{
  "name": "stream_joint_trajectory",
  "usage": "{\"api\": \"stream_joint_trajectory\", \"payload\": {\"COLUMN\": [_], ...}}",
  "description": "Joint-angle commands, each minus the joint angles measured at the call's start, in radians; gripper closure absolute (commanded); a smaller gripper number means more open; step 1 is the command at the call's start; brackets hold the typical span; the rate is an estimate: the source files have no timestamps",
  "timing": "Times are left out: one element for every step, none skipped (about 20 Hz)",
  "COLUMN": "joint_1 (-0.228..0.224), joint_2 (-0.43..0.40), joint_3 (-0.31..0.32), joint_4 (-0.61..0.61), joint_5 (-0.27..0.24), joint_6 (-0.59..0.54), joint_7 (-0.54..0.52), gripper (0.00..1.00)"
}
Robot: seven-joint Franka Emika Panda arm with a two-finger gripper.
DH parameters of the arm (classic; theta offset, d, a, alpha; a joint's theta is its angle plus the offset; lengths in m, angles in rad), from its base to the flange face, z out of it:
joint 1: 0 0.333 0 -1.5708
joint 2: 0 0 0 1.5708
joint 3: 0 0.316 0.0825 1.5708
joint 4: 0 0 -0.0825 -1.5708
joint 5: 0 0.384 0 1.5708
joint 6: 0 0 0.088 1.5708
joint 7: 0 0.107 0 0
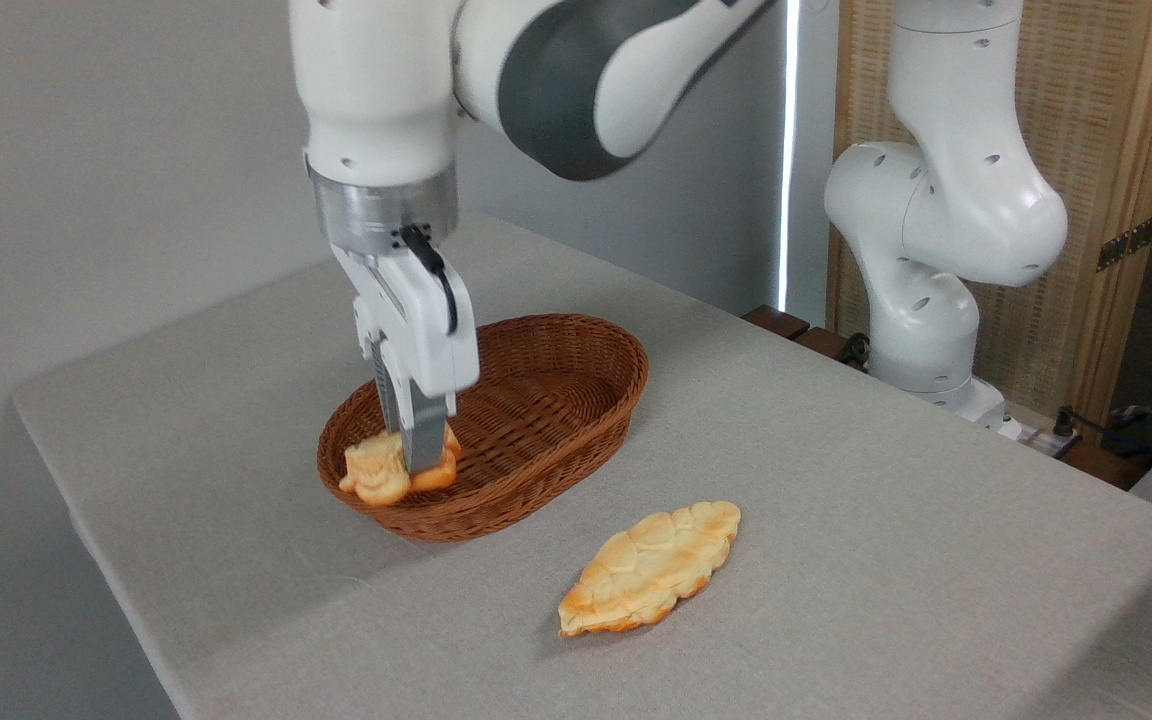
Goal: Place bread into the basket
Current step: 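Lift the roll and carry it over the wicker basket, then open the gripper to drop the roll into the basket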
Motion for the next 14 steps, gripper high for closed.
{"api": "stream_joint_trajectory", "payload": {"joint_1": [0.0, 0.0, 0.0, 0.0, 0.0, 0.0, 0.0, 0.0, 0.0, 0.0, 0.0, 0.0, 0.0, 0.0], "joint_2": [-0.009, -0.017, -0.026, -0.035, -0.041, -0.046, -0.052, -0.051, -0.049, -0.049, -0.048, -0.046, -0.045, -0.045], "joint_3": [-0.043, -0.058, -0.075, -0.087, -0.093, -0.096, -0.107, -0.119, -0.119, -0.121, -0.121, -0.121, -0.123, -0.121], "joint_4": [0.023, 0.023, 0.023, 0.023, 0.023, 0.032, 0.058, 0.076, 0.078, 0.078, 0.078, 0.078, 0.077, 0.078], "joint_5": [-0.017, -0.017, -0.014, -0.012, -0.012, -0.012, -0.012, -0.012, -0.014, -0.012, -0.011, -0.008, -0.003, -0.005], "joint_6": [-0.084, -0.104, -0.125, -0.151, -0.176, -0.202, -0.221, -0.222, -0.224, -0.222, -0.222, -0.222, -0.222, -0.222], "joint_7": [-0.085, -0.098, -0.105, -0.107, -0.11, -0.119, -0.122, -0.122, -0.122, -0.122, -0.122, -0.119, -0.119, -0.121], "gripper": [0.71, 0.69, 0.62, 0.48, 0.27, 0.11, 0.01, 0.0, 0.0, 0.0, 0.0, 0.0, 0.0, 0.0]}}
